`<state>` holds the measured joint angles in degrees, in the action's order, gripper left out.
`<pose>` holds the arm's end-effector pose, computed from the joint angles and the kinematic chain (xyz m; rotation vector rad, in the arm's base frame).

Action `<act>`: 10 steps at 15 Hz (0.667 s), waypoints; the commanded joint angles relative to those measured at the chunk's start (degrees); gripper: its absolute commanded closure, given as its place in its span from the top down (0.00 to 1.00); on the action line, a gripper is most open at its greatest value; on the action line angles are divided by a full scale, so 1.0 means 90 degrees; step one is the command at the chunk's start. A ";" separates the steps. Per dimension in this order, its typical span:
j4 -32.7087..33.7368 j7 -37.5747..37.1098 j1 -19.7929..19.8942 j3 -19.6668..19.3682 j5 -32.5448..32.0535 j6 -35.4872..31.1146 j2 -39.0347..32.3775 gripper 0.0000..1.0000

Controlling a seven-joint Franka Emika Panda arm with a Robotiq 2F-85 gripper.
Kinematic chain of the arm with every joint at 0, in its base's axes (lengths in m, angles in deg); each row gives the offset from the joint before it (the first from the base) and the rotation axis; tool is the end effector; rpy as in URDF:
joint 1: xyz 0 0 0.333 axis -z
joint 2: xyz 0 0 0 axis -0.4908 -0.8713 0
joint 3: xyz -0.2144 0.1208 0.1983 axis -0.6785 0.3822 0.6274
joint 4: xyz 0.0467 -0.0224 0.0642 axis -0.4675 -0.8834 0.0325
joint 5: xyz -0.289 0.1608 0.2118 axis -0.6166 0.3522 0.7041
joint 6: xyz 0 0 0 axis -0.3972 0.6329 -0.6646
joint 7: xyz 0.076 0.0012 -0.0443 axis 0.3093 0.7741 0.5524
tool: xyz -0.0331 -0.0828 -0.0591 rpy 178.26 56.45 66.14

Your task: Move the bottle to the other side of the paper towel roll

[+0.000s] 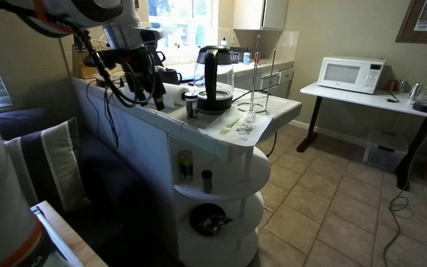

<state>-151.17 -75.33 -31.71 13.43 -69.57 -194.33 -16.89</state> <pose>0.3477 0.1070 0.4039 2.9902 -0.1484 0.3054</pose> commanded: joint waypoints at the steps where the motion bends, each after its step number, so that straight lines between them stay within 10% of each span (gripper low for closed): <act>1: -0.0017 -0.1229 -0.0032 0.0699 -0.0033 -0.0945 -0.0176 1.00; 6: -0.0031 -0.2706 0.0813 0.1516 -0.0863 -0.2074 -0.0297 1.00; 10: -0.0039 -0.4246 0.2370 0.2802 -0.2631 -0.2425 -0.0517 1.00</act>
<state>-151.56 -104.36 -19.32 30.95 -83.78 -213.62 -19.28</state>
